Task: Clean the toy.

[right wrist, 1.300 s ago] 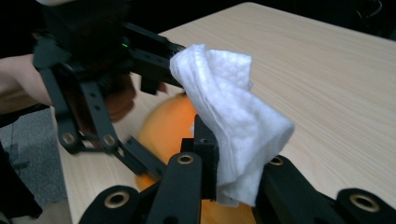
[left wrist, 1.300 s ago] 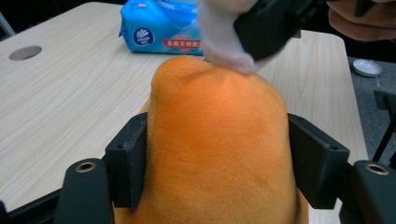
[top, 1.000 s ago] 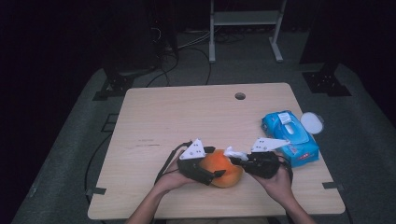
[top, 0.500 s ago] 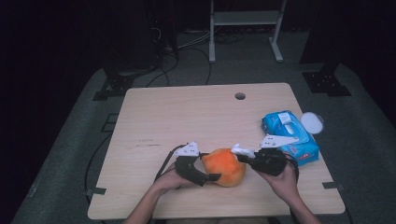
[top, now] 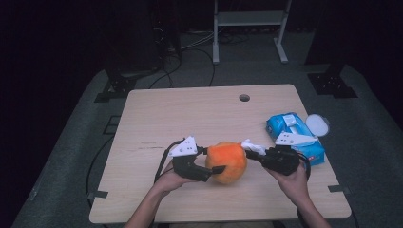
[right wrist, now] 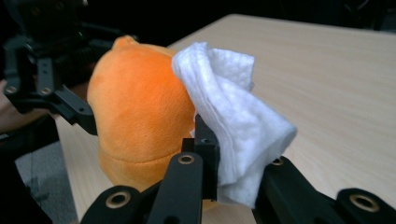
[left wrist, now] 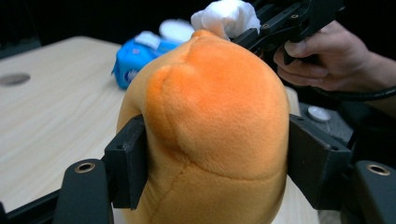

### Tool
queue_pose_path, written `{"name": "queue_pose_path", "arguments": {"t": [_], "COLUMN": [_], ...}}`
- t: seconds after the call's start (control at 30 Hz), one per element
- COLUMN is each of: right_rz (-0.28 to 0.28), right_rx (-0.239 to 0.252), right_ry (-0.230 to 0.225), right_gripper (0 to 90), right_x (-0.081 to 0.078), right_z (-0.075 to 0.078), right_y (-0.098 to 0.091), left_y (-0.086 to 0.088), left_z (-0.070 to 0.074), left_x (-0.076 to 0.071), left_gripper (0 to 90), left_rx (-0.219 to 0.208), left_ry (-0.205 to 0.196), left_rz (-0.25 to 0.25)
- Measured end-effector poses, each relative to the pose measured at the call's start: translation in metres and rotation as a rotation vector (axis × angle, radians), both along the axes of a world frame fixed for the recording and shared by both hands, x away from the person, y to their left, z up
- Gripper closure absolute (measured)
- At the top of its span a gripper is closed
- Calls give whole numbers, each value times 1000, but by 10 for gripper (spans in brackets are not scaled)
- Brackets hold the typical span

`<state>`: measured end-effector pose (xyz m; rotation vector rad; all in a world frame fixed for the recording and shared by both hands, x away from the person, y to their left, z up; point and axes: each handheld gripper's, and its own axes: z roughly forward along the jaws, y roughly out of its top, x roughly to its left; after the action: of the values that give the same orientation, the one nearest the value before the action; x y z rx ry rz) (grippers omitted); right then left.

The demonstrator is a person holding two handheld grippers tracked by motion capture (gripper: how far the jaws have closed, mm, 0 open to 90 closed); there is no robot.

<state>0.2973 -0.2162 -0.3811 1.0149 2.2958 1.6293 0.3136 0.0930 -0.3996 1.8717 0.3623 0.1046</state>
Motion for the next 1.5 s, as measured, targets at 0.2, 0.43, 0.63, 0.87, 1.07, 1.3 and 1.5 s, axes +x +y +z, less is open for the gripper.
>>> {"name": "queue_pose_path", "arguments": {"t": [0.2,0.43,0.63,0.87,1.07,1.3,1.5], "right_rz": [-9,-41,17,44,103,34,144], "right_rx": [-88,-87,-80,-97,-83,-100,-141], "right_ry": [95,62,-23,13,-30,-22,-66], "right_gripper": [833,832,829,829,829,830,829], "right_x": [16,15,1,4,-6,1,-16], "right_z": [-35,-27,-7,-18,-12,-15,-15], "right_y": [7,1,13,13,23,9,36], "left_y": [-9,-12,-20,-17,-20,-13,-11], "left_z": [-38,-38,-38,-42,-41,-44,-46], "left_x": [8,6,0,6,0,6,10], "left_gripper": [174,255,253,82,263,283,277], "left_rx": [56,64,87,42,89,47,13], "left_ry": [53,20,-4,14,-3,46,93], "left_rz": [26,52,21,11,23,61,98]}}
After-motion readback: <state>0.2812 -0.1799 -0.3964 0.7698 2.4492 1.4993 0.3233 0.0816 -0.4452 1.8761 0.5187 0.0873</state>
